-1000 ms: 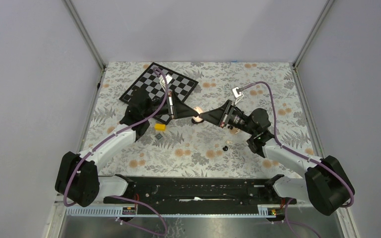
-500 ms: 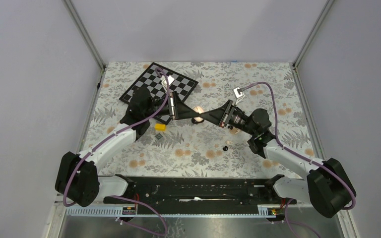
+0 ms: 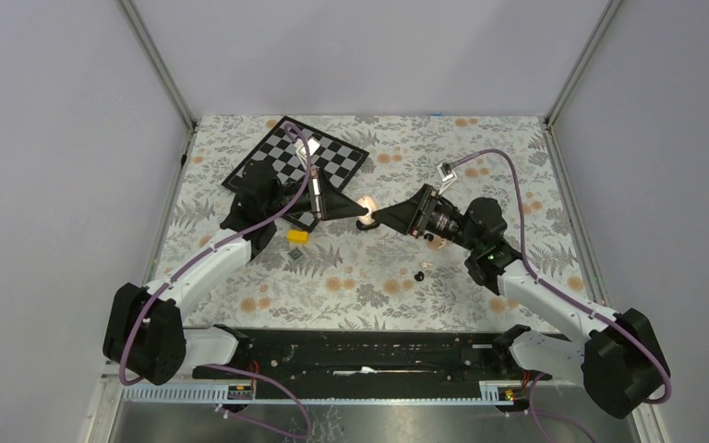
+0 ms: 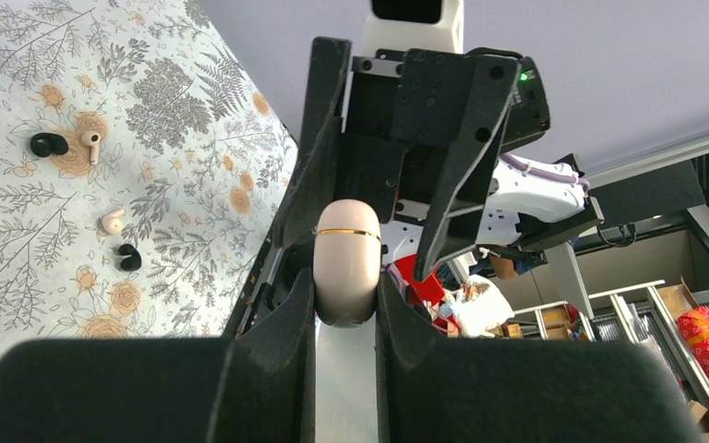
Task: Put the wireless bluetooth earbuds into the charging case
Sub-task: Open the charging case.
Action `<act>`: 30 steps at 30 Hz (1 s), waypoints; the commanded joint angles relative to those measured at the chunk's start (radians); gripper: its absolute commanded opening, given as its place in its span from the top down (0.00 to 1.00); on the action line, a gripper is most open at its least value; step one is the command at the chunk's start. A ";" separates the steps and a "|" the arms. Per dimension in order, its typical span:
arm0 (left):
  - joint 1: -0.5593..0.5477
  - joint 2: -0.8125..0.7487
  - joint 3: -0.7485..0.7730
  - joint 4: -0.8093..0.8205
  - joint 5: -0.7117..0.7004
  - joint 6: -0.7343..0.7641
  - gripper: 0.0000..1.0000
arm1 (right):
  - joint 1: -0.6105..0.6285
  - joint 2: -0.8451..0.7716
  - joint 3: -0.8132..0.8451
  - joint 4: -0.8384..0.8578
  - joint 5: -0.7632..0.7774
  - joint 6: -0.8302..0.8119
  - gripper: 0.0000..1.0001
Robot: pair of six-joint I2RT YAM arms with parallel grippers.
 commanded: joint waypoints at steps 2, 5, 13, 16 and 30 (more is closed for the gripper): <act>0.016 -0.010 0.013 0.076 0.078 0.010 1.00 | -0.016 -0.039 0.121 -0.179 0.022 -0.154 0.31; 0.016 0.007 0.019 0.085 0.116 0.009 1.00 | -0.017 -0.008 0.135 -0.150 -0.001 -0.137 0.31; 0.016 0.024 0.024 0.108 0.128 -0.012 1.00 | -0.016 0.047 0.156 -0.100 -0.042 -0.113 0.34; 0.016 0.026 0.030 0.110 0.130 -0.012 1.00 | -0.016 0.049 0.146 -0.109 -0.040 -0.117 0.36; 0.016 0.012 0.031 0.110 0.141 -0.004 1.00 | -0.093 0.048 0.044 -0.016 -0.066 -0.013 0.41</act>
